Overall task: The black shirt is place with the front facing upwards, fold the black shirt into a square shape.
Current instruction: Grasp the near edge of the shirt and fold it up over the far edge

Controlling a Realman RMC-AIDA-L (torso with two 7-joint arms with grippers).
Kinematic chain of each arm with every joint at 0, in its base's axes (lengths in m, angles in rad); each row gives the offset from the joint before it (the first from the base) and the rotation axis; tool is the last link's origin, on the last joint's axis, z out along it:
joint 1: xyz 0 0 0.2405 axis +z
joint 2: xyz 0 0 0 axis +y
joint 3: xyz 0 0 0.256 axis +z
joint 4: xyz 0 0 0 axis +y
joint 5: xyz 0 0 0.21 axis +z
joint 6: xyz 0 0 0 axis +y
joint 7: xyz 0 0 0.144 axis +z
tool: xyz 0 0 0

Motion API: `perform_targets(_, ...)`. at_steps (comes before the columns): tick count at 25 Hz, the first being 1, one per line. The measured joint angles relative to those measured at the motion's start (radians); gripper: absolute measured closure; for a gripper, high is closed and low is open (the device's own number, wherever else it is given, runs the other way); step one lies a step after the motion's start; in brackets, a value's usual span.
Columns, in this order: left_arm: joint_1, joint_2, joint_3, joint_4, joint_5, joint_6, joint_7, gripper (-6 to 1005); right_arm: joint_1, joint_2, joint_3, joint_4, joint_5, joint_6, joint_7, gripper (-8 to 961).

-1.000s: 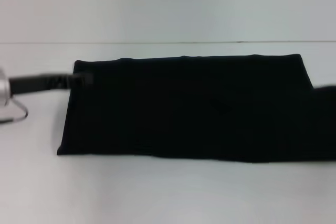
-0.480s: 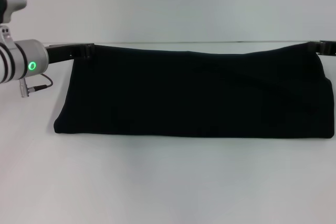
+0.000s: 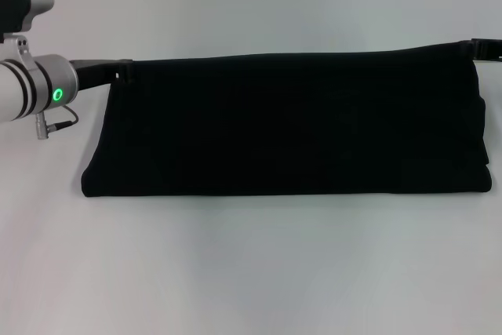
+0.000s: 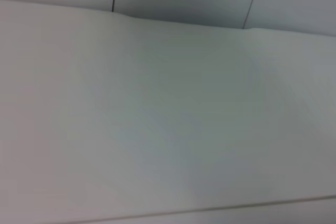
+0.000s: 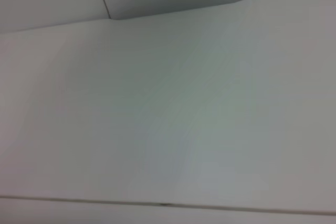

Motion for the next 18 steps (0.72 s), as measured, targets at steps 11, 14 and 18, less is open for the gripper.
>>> perform_targets(11,-0.027,-0.046,0.001,-0.001,0.002,-0.099,0.059,995,0.009,0.019,-0.029,0.036,0.002,0.090,-0.019,852)
perform_targets(14,-0.034,-0.055,0.009,-0.001,0.003,-0.123,0.065,995,0.010,0.025,-0.030,0.037,0.002,0.097,-0.023,844)
perform_targets(18,-0.040,-0.060,0.025,-0.001,-0.001,-0.182,0.061,889,0.010,0.027,-0.045,0.034,0.001,0.120,-0.021,833)
